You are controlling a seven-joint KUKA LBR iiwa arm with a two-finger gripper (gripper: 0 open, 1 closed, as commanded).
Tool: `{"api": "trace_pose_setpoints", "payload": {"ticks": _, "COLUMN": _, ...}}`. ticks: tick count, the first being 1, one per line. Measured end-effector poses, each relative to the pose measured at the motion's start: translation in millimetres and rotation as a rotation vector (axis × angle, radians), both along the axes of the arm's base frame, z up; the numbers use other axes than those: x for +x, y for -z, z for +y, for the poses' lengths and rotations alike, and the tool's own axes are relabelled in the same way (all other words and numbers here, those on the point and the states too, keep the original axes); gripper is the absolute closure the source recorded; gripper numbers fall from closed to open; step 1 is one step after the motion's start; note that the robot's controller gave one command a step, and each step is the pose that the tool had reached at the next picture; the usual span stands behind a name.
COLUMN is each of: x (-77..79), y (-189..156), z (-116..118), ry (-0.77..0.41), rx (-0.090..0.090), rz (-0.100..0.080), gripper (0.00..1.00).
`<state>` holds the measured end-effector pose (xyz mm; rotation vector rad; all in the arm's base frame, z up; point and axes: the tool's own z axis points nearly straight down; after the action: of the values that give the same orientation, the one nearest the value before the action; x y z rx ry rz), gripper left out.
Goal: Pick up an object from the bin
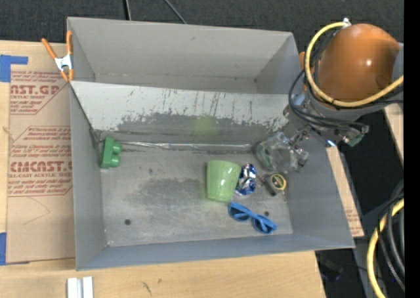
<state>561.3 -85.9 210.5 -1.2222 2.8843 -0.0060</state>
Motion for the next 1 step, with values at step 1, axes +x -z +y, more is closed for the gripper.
{"api": "trace_pose_setpoints", "payload": {"ticks": 1, "x": -1.3, "y": 4.7, "z": -0.1, "ry": 0.0, "rx": 0.002, "rz": 0.007, "gripper": 0.0}}
